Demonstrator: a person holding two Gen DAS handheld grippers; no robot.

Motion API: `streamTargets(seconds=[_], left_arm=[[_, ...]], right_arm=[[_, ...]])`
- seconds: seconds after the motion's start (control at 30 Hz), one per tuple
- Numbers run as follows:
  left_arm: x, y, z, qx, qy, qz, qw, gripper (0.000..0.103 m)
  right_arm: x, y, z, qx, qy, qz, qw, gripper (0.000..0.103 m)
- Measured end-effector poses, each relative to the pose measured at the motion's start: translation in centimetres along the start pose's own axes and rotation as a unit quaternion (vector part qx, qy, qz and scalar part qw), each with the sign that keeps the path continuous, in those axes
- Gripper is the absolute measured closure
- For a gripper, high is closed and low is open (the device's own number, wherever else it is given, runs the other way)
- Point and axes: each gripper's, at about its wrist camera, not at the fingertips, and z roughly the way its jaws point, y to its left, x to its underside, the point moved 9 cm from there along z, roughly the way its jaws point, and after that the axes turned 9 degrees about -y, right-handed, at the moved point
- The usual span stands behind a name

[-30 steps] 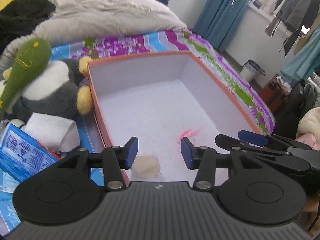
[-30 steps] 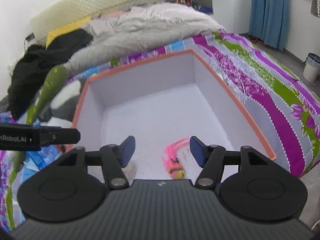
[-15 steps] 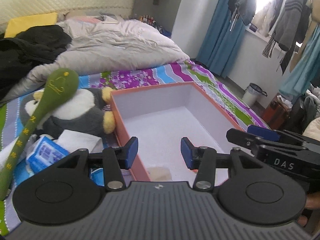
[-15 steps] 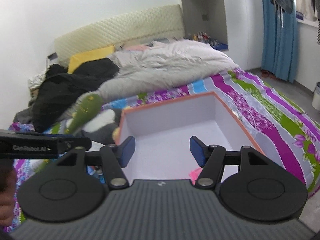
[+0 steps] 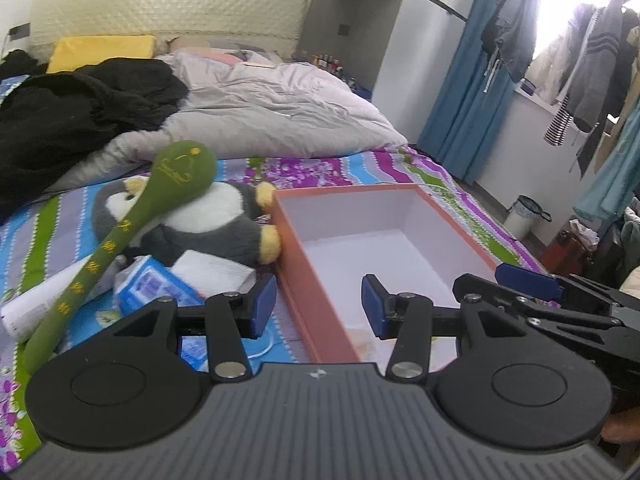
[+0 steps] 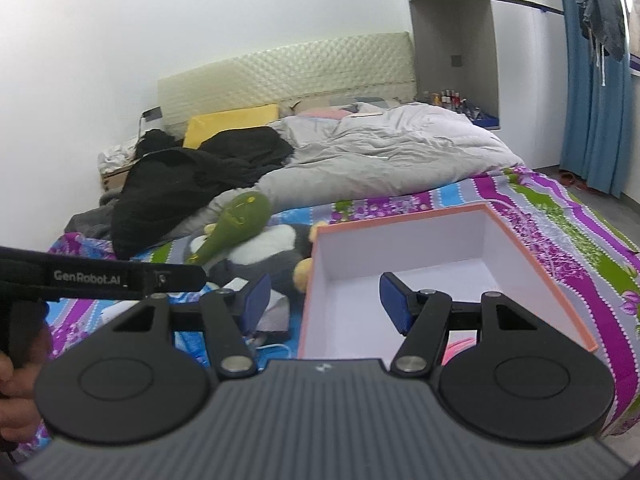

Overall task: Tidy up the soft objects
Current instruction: 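Move both open tools back toward the pile of items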

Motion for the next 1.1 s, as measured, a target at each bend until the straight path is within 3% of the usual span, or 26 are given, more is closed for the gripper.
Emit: streamTargets(seconds=[0.23,0.83,1.1], left_arm=[[1.1,2.2,-2.2,-0.010,0.001,-0.028,0.9996,0.050],[4.9,9.0,-4.6,-0.064,0.020,-0.042,0.9969,0.050],[9.0,11.3,-4.9,-0.087,0.050,-0.070,0.9924,0.050]], right_arm=[[0.9,3.1,-0.1,-0.018,0.004,-0.014,1.000,0.040],[5.1,8.1,-0.2,-0.045,0.035,-0.036,0.998,0.040],[8.5,9.3,0.0,-0.052,0.067,-0.032,0.996,0.040]])
